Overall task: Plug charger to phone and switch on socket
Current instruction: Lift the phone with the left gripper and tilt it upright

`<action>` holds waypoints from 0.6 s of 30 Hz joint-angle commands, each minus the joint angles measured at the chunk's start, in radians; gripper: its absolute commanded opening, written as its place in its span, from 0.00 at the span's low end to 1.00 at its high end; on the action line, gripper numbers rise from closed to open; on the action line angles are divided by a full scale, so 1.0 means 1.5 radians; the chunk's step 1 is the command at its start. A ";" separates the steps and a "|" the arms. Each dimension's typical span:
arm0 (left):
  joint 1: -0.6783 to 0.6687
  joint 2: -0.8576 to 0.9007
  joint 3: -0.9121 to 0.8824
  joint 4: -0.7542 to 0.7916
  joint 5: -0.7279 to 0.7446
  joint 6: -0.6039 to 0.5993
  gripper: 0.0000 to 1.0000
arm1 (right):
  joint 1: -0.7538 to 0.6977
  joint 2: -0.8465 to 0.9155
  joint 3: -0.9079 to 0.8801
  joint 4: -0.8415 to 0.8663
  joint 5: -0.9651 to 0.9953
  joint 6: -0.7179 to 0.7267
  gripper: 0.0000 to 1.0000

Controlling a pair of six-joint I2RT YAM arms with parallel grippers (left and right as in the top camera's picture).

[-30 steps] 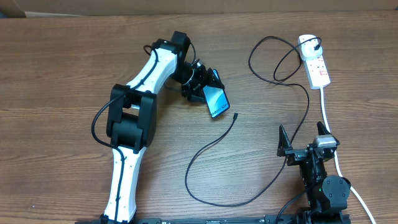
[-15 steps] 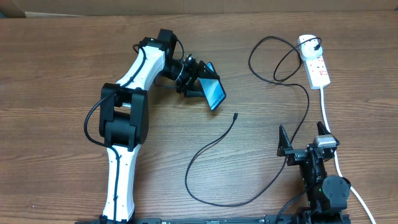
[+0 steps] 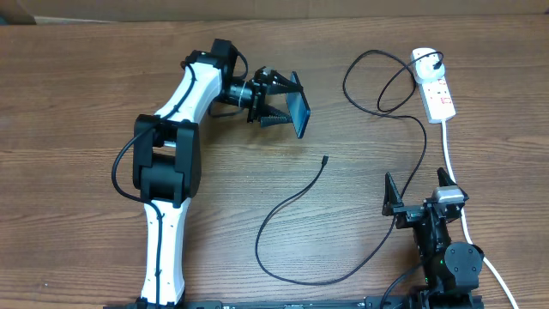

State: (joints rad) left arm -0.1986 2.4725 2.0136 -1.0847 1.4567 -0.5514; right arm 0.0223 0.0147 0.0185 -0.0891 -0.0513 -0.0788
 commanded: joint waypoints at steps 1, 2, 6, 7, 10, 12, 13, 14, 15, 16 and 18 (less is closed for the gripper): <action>0.020 0.005 -0.002 -0.004 0.083 -0.021 0.62 | 0.004 -0.008 -0.007 0.005 0.004 -0.001 1.00; 0.024 0.005 -0.002 -0.007 0.083 -0.029 0.62 | 0.004 -0.008 -0.007 0.005 0.004 -0.001 1.00; 0.038 0.005 -0.002 -0.045 0.083 -0.056 0.63 | 0.004 -0.008 -0.007 0.005 0.004 -0.001 1.00; 0.039 0.005 -0.002 -0.056 0.083 -0.055 0.63 | 0.004 -0.008 -0.007 0.005 0.004 -0.001 1.00; 0.039 0.004 -0.002 -0.101 0.084 -0.040 0.63 | 0.004 -0.008 -0.007 0.005 0.004 -0.001 1.00; 0.039 0.003 -0.002 -0.135 0.084 -0.023 0.63 | 0.004 -0.008 -0.007 0.005 0.004 -0.001 1.00; 0.039 0.002 -0.002 -0.158 0.084 -0.009 0.63 | 0.004 -0.008 -0.007 0.005 0.004 -0.001 1.00; 0.040 0.002 -0.002 -0.178 0.084 0.005 0.63 | 0.004 -0.008 -0.007 0.005 0.004 -0.001 1.00; 0.041 0.001 -0.002 -0.204 0.084 0.023 0.63 | 0.004 -0.008 -0.007 0.005 0.004 -0.001 1.00; 0.041 0.001 -0.002 -0.223 0.084 0.038 0.63 | 0.004 -0.008 -0.007 0.005 0.004 -0.001 1.00; 0.044 -0.001 -0.002 -0.268 0.084 0.071 0.64 | 0.004 -0.008 -0.007 0.005 0.004 -0.001 1.00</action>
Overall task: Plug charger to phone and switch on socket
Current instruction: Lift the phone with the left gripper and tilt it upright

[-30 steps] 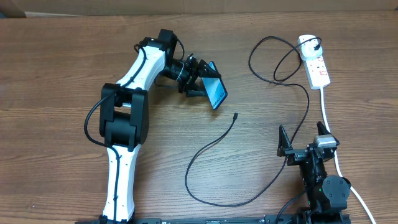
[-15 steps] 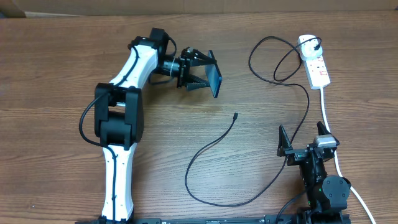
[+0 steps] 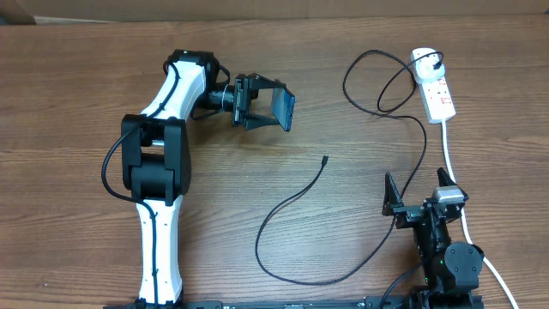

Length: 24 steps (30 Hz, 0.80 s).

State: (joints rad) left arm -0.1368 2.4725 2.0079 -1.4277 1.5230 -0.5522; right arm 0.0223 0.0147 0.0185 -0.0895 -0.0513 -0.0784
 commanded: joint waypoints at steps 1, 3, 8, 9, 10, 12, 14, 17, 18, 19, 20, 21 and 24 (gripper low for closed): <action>0.004 -0.001 0.002 -0.060 0.039 0.088 0.64 | 0.004 -0.008 -0.007 0.005 0.004 -0.001 1.00; 0.009 -0.001 0.002 -0.119 0.039 0.144 0.64 | 0.004 -0.008 -0.007 0.005 0.004 -0.001 1.00; 0.019 -0.001 0.002 -0.175 0.039 0.205 0.64 | 0.004 -0.008 -0.007 0.005 0.004 -0.001 1.00; 0.020 -0.001 0.002 -0.175 0.040 0.207 0.64 | 0.004 -0.008 -0.007 0.005 0.004 -0.001 1.00; 0.022 -0.001 0.002 -0.175 0.040 0.207 0.64 | 0.004 -0.008 -0.007 0.005 0.004 -0.001 1.00; 0.025 -0.001 0.002 -0.175 0.039 0.207 0.64 | 0.004 -0.008 -0.007 0.005 0.004 -0.001 1.00; 0.026 -0.001 0.002 -0.175 0.040 0.207 0.64 | 0.004 -0.008 -0.007 0.005 0.004 -0.001 1.00; 0.026 -0.001 0.002 -0.175 0.040 0.206 0.64 | 0.004 -0.008 -0.007 0.005 0.004 -0.001 1.00; 0.027 -0.001 0.002 -0.175 0.040 0.206 0.64 | 0.004 -0.008 -0.007 0.005 0.004 -0.001 1.00; 0.027 -0.001 0.002 -0.175 0.040 0.206 0.64 | 0.004 -0.008 -0.007 0.005 0.004 -0.001 1.00; 0.027 -0.001 0.002 -0.175 0.040 0.206 0.64 | 0.004 -0.008 -0.007 0.005 0.004 -0.001 1.00; 0.028 -0.001 0.002 -0.175 0.040 0.206 0.64 | 0.004 -0.008 -0.007 0.005 0.004 -0.001 1.00; 0.031 -0.001 0.002 -0.175 0.040 0.206 0.64 | 0.004 -0.008 -0.007 0.005 0.004 -0.001 1.00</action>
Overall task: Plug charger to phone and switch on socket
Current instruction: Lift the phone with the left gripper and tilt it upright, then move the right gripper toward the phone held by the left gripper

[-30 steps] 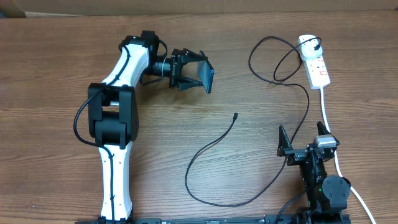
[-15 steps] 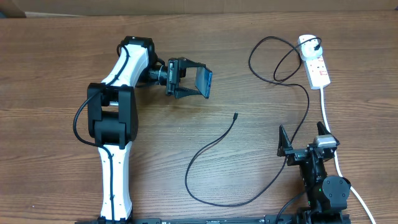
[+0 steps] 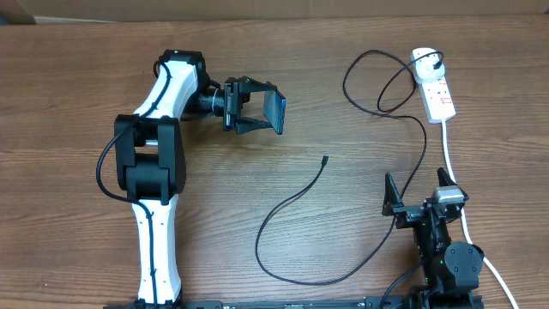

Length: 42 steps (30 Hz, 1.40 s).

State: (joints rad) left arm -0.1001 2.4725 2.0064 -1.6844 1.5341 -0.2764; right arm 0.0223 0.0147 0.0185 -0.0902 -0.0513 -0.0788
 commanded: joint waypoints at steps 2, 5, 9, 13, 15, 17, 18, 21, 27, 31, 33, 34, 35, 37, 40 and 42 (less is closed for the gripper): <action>0.008 -0.001 0.003 -0.004 0.032 0.022 0.64 | 0.004 -0.008 -0.007 0.006 0.004 -0.001 1.00; 0.009 -0.001 0.003 -0.004 0.032 0.023 0.64 | 0.004 -0.008 -0.007 0.006 0.004 -0.001 1.00; 0.009 -0.001 0.003 -0.005 0.032 0.023 0.65 | 0.004 -0.008 -0.007 0.006 0.004 -0.001 1.00; 0.009 -0.001 0.003 -0.004 0.032 0.022 0.65 | 0.004 -0.008 -0.007 0.006 0.004 -0.001 1.00; 0.010 -0.001 0.003 -0.004 0.032 0.022 0.65 | 0.004 -0.008 -0.007 0.006 0.004 -0.001 1.00; 0.010 -0.001 0.003 -0.004 0.032 0.022 0.65 | 0.004 -0.008 -0.007 0.012 0.002 0.000 1.00; 0.010 -0.001 0.003 -0.004 0.032 0.023 0.65 | 0.005 -0.008 -0.007 0.019 -0.019 0.001 1.00; 0.010 -0.001 0.003 -0.004 0.032 0.022 0.65 | 0.005 -0.008 -0.007 0.051 -0.188 0.002 1.00; 0.010 -0.001 0.003 -0.004 0.032 0.022 0.65 | 0.004 -0.008 -0.007 0.186 -0.616 0.002 1.00; 0.010 -0.001 0.003 -0.004 0.032 0.022 0.65 | 0.004 -0.008 -0.006 0.299 -0.640 0.107 1.00; 0.010 -0.001 0.003 -0.004 0.032 0.022 0.65 | 0.003 -0.008 0.007 0.329 -0.623 0.164 1.00; 0.010 -0.001 0.003 -0.004 0.032 0.022 0.65 | 0.002 -0.008 0.015 0.328 -0.616 0.176 1.00; 0.010 -0.001 0.003 -0.004 0.032 0.022 0.65 | 0.001 -0.006 0.025 0.328 -0.612 0.181 1.00; 0.010 -0.001 0.003 -0.004 0.032 0.022 0.64 | -0.003 0.003 0.058 0.323 -0.607 0.180 1.00; 0.010 -0.001 0.003 -0.004 0.032 0.022 0.65 | -0.023 0.057 0.159 0.209 -0.602 0.180 1.00; 0.010 -0.001 0.003 -0.004 0.032 0.022 0.65 | -0.050 0.140 0.254 0.081 -0.603 0.177 1.00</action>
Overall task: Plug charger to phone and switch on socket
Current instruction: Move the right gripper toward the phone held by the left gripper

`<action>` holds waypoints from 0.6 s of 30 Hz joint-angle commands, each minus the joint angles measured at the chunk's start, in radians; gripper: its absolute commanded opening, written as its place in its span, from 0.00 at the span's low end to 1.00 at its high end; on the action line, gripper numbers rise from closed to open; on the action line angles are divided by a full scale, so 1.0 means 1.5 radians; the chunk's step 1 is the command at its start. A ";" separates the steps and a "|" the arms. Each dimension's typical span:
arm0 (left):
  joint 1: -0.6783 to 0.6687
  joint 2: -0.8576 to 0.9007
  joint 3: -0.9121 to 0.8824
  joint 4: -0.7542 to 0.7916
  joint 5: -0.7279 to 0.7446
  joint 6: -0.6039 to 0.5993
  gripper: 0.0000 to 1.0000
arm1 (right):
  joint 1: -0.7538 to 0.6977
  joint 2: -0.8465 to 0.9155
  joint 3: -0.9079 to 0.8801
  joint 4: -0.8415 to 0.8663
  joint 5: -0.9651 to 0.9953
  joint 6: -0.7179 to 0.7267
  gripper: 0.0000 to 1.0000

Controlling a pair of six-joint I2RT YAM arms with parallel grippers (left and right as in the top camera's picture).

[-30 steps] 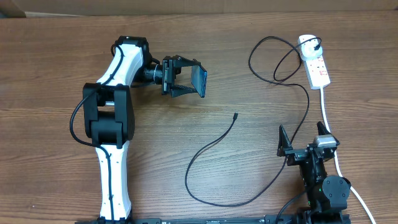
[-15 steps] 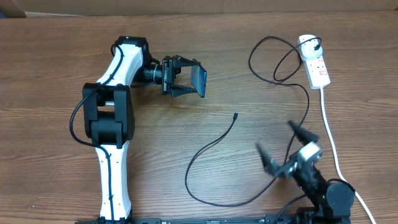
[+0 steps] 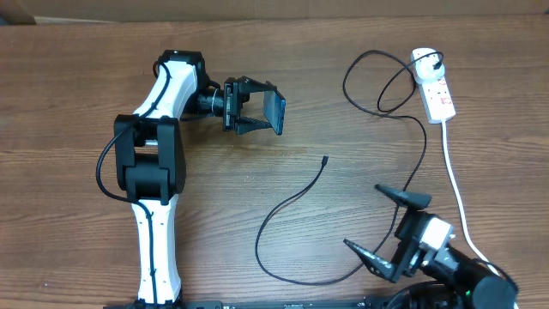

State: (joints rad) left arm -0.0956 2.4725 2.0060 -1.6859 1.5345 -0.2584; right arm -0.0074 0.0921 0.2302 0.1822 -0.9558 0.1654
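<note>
My left gripper [image 3: 260, 109] is shut on the phone [image 3: 274, 112], holding it on edge above the table at upper centre. The black charger cable [image 3: 292, 199] lies loose on the table. Its free plug tip [image 3: 325, 159] sits below and right of the phone, apart from it. The cable curves down, runs right, then climbs to the white power strip [image 3: 435, 86] at the far right, where its charger [image 3: 426, 60] is plugged in. My right gripper [image 3: 383, 225] stands open at lower right, its jaws spread wide and pointing left beside the cable's lower stretch.
The power strip's white lead [image 3: 455, 176] runs down the right side past the right arm. The left arm's white body [image 3: 154, 172] stretches from the front edge up the left half of the wooden table [image 3: 77, 103].
The right arm has left its resting pose at the bottom right. It is now turned to the left, with its open jaws next to the cable's lower part. The left arm and phone have not moved.
The left gripper held the phone right of centre at the top. At each later moment it had the phone further left, then it held still. The right arm rested at bottom right through all earlier moments and has now turned left toward the cable.
</note>
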 commanded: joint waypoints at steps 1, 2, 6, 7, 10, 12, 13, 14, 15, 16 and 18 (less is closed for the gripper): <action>0.007 -0.001 0.003 -0.003 0.032 0.010 0.65 | -0.039 0.124 0.147 -0.146 0.000 0.014 1.00; 0.007 -0.001 0.003 -0.003 0.032 0.008 0.65 | -0.045 0.155 0.175 -0.184 0.000 0.014 1.00; 0.007 -0.001 0.003 -0.003 0.032 0.005 0.65 | -0.050 0.305 0.289 -0.295 -0.032 0.009 1.00; 0.007 -0.001 0.003 -0.003 0.032 0.005 0.65 | -0.049 0.333 0.302 -0.294 -0.058 0.010 1.00; 0.007 -0.001 0.003 -0.003 0.032 0.005 0.65 | -0.048 0.433 0.321 -0.256 -0.271 0.101 1.00; 0.007 -0.001 0.003 -0.003 0.032 0.005 0.65 | -0.048 0.470 0.321 -0.231 -0.333 0.132 1.00; 0.007 -0.001 0.003 -0.003 0.032 0.005 0.65 | -0.048 0.489 0.321 -0.223 -0.340 0.150 1.00; 0.007 -0.001 0.003 -0.003 0.032 0.005 0.65 | -0.048 0.520 0.321 -0.211 -0.333 0.177 1.00; 0.007 -0.001 0.003 -0.003 0.032 0.005 0.66 | -0.048 0.533 0.322 -0.210 -0.331 0.192 1.00; 0.007 -0.001 0.003 -0.003 0.032 0.005 0.65 | -0.048 0.545 0.322 -0.206 -0.326 0.207 1.00; 0.007 -0.001 0.003 -0.003 0.032 0.005 0.66 | -0.044 0.562 0.322 -0.207 -0.295 0.232 1.00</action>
State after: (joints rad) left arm -0.0956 2.4725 2.0052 -1.6875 1.5341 -0.2584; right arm -0.0780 0.8997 0.6910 -0.1337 -1.3815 0.3992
